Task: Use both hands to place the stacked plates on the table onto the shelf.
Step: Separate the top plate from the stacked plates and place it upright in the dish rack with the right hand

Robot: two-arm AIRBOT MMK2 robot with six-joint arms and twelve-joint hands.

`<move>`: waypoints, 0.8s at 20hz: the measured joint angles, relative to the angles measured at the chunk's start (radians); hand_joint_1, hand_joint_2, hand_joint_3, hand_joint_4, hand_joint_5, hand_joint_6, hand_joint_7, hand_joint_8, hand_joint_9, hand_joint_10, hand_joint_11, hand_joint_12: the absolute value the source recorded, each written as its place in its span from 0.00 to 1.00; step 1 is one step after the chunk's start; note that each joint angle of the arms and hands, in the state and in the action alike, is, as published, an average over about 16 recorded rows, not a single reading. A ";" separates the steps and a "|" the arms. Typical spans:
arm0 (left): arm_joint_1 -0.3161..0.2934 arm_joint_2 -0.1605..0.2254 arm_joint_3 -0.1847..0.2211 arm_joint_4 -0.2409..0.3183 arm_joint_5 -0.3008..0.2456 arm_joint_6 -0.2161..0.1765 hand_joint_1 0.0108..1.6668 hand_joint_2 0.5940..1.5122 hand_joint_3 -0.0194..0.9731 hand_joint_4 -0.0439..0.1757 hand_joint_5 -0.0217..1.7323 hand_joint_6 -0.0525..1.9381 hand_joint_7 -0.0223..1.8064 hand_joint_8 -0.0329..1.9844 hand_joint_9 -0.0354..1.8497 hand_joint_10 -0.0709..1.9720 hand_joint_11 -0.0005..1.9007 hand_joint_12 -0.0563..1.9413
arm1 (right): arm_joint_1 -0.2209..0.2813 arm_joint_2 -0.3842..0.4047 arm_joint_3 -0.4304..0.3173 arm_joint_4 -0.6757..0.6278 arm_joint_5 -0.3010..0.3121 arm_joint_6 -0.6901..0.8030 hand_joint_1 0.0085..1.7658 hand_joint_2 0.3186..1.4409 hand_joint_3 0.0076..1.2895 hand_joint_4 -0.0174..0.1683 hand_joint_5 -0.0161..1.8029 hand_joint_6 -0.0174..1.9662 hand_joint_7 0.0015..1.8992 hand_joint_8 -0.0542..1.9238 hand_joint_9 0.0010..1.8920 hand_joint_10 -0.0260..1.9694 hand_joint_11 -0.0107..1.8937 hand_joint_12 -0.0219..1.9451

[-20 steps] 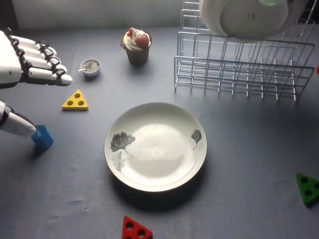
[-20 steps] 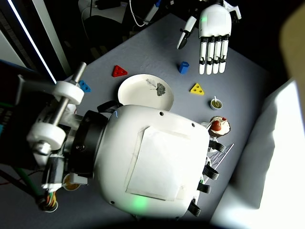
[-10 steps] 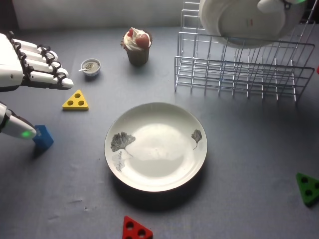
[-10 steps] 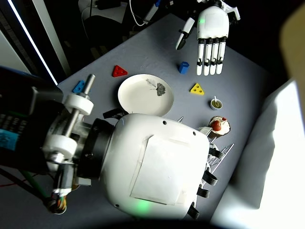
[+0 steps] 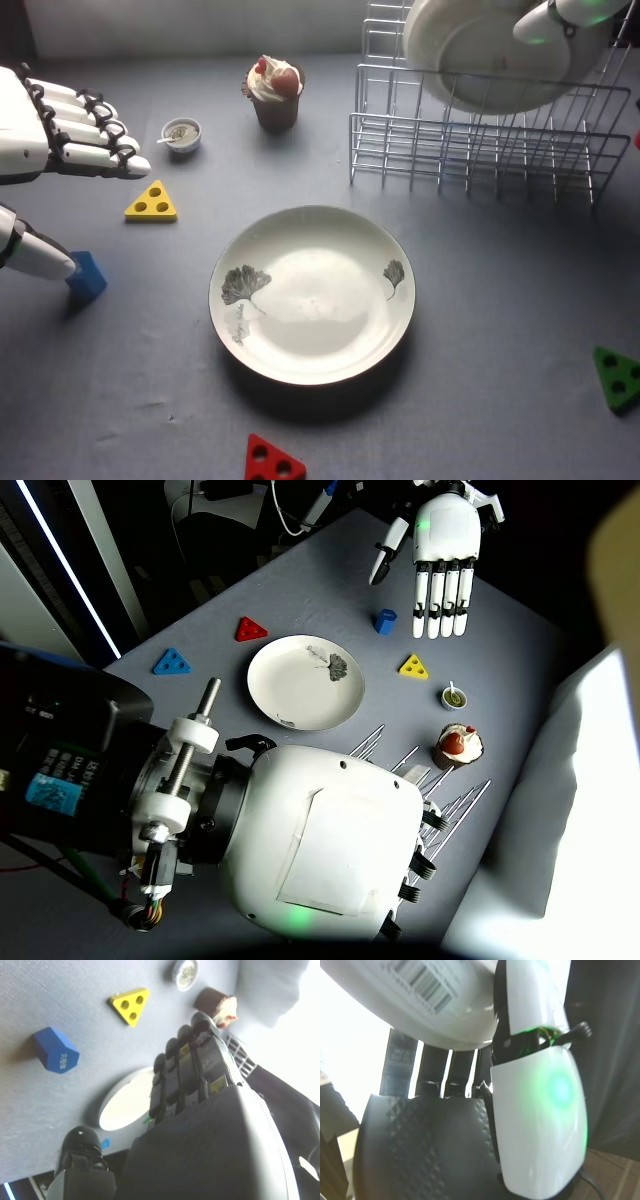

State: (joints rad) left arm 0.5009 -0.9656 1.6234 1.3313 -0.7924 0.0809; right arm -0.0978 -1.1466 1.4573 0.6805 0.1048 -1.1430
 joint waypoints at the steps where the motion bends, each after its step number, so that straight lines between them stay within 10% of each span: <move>1: 0.000 0.000 0.000 0.001 0.000 0.000 0.01 0.55 0.02 0.21 0.10 0.03 0.12 0.02 0.12 0.04 0.11 0.04 | -0.004 -0.003 0.004 0.001 0.001 0.002 0.83 0.55 0.00 0.04 0.49 0.47 0.57 0.29 0.60 0.37 0.53 0.70; 16: 0.000 -0.002 -0.001 0.008 0.002 0.000 0.01 0.55 0.02 0.21 0.11 0.03 0.14 0.02 0.14 0.04 0.13 0.04 | -0.041 -0.021 0.038 -0.001 0.024 0.025 0.80 0.55 0.00 0.05 0.53 0.47 0.61 0.24 0.62 0.19 0.64 0.15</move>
State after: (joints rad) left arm 0.5005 -0.9678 1.6225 1.3391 -0.7902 0.0807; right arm -0.1392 -1.1675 1.4948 0.6799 0.1289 -1.1185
